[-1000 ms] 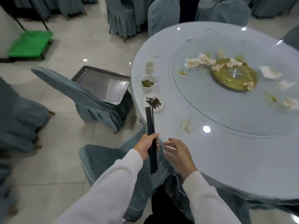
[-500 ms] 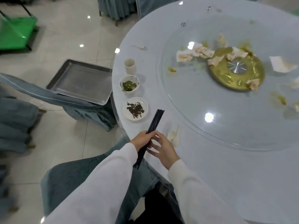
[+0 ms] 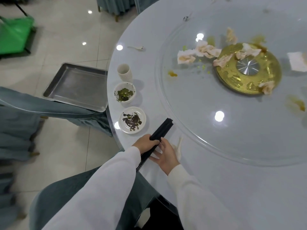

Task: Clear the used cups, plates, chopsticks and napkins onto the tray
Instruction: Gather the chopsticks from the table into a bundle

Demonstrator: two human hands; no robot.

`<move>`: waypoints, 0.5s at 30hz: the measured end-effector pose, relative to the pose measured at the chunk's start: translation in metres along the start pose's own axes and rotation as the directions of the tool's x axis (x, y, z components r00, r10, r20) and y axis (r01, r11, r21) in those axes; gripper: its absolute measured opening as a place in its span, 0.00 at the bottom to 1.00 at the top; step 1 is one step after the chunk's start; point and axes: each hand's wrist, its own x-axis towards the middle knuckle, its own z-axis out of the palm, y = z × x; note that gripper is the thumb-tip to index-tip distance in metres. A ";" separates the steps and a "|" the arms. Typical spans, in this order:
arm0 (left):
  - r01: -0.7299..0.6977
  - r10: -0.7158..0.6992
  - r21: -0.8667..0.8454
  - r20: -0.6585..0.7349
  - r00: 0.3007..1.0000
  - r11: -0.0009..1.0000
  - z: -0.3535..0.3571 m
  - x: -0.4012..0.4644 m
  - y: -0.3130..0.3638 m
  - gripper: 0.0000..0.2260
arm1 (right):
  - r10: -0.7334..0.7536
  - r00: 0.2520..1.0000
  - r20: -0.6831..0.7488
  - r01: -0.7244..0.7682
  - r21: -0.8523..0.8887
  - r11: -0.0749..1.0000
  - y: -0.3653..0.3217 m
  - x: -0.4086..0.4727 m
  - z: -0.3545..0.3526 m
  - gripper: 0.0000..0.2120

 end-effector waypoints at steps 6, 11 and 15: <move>-0.003 0.008 0.128 -0.042 0.999 0.992 -0.004 0.009 0.005 0.11 | -0.006 0.999 -0.036 0.009 0.096 0.995 0.001 0.019 0.001 0.13; -0.001 0.023 0.194 -0.112 0.993 0.981 -0.004 0.011 0.007 0.10 | -0.040 0.994 -0.100 0.055 0.153 0.987 0.005 0.023 0.006 0.12; -0.023 0.072 0.268 -0.175 0.982 0.963 0.001 0.009 0.008 0.09 | -0.060 0.987 -0.146 0.086 0.182 0.980 0.008 0.023 0.008 0.09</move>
